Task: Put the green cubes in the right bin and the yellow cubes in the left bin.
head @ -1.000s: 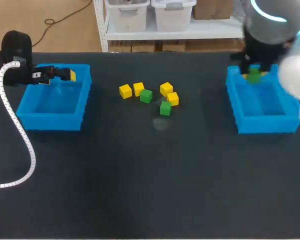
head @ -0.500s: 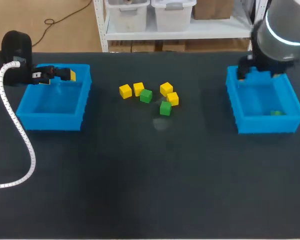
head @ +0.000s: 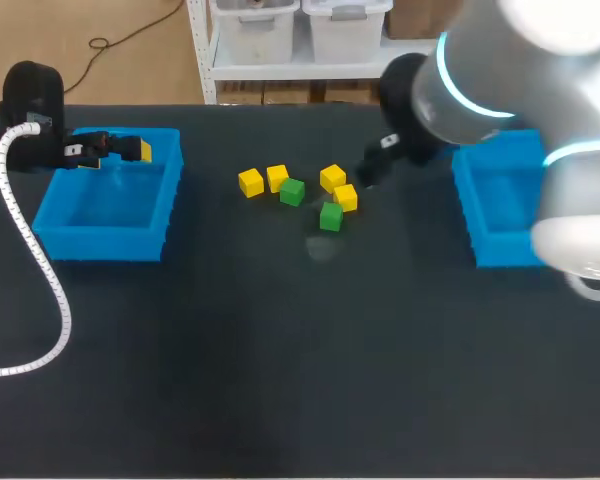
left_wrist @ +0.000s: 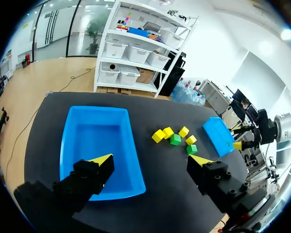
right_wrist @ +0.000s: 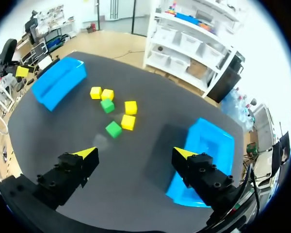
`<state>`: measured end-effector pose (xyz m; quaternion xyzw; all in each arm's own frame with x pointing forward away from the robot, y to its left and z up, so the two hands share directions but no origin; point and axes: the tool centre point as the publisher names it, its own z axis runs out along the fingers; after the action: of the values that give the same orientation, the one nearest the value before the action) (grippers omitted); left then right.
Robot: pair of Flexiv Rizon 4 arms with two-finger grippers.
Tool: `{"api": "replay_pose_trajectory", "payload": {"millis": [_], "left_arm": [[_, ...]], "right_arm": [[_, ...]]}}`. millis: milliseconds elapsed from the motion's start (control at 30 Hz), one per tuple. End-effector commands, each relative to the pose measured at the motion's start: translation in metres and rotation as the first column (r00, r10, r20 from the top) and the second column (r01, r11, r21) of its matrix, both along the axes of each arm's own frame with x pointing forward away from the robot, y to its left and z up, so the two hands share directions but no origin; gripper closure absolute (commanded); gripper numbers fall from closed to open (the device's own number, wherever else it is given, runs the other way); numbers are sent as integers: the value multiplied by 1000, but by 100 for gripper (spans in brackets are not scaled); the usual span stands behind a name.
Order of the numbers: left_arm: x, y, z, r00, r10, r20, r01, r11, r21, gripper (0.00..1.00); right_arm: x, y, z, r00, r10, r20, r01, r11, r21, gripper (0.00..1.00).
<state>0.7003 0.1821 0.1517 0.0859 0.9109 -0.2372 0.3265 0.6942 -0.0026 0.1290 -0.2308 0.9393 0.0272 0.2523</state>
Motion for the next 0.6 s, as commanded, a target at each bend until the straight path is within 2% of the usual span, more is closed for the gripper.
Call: {"api": "replay_pose_trajectory", "payload": {"millis": [33, 167, 400, 600], "left_arm": [[0, 2, -2, 1000, -6, 7, 6, 1000, -9, 0], [0, 2, -2, 1000, -6, 7, 6, 1000, -9, 0], [0, 2, -2, 1000, -6, 7, 6, 1000, -9, 0], [0, 2, -2, 1000, -6, 7, 6, 1000, -9, 0]], "right_arm": [[12, 34, -12, 996, -38, -87, 32, 997, -64, 0], [8, 55, -26, 980, -146, -138, 134, 987, -93, 0], [-2, 94, -60, 937, -274, -217, 260, 961, -94, 0], [2, 100, -88, 901, -348, -261, 333, 938, -99, 0]]}}
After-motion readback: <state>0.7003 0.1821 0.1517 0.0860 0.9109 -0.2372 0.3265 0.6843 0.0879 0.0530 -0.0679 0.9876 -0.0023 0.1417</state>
